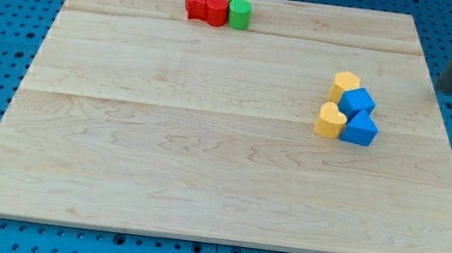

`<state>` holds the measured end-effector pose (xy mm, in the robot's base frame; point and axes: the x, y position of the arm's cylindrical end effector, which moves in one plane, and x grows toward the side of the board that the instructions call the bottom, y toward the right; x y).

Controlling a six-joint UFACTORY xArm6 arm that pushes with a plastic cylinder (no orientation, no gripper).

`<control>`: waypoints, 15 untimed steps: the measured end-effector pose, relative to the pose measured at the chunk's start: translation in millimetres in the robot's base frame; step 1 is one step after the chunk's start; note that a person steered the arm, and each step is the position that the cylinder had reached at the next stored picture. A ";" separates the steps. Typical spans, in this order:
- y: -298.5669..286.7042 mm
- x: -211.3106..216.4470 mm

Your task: Separate the green circle from green star

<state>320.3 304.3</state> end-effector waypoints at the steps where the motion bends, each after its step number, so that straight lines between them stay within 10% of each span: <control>1: -49.2 -53.9; 3: -216.4 -83.5; 7: -314.2 -108.8; 13: -245.4 -49.1; 15: -239.6 -105.9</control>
<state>214.4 64.8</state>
